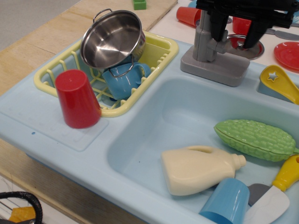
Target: Turn lever vertical to front
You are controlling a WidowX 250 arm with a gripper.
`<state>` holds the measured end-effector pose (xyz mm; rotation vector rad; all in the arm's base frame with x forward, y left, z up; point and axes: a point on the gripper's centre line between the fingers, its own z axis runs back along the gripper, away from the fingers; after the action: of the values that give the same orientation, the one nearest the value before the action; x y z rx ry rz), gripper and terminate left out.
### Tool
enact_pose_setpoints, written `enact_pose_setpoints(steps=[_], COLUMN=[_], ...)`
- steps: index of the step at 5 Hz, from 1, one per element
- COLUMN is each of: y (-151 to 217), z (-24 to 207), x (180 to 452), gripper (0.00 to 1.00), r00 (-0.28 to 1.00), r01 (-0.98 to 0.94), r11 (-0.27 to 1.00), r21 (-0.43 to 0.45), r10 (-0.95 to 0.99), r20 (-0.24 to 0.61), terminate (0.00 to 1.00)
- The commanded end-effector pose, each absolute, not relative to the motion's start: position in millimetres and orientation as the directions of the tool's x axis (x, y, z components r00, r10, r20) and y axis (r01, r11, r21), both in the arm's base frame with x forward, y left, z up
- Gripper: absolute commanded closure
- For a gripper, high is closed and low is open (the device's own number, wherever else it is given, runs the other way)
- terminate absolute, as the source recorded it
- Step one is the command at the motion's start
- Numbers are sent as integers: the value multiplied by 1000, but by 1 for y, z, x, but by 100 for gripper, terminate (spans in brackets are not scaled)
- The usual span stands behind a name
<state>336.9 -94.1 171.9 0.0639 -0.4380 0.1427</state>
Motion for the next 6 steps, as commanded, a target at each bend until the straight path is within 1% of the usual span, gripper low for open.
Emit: enact_pose_setpoints(steps=[1,2,3,5,6], y=[-95,-94,-92,-81,-78], z=[184,184,181,165,156], x=[342,334,321,296,291], gripper=[100,100,100,100,100], r00=[879,871,873,870,873], r01=[-171,-193,-242,-326,-353], r11=[985,981,970,943,932], r21=[-5,-8,-17,-61,-84], r10=[154,175,225,325,360], r20=[450,459,433,370,328], terminate=[0,0,0,0,0])
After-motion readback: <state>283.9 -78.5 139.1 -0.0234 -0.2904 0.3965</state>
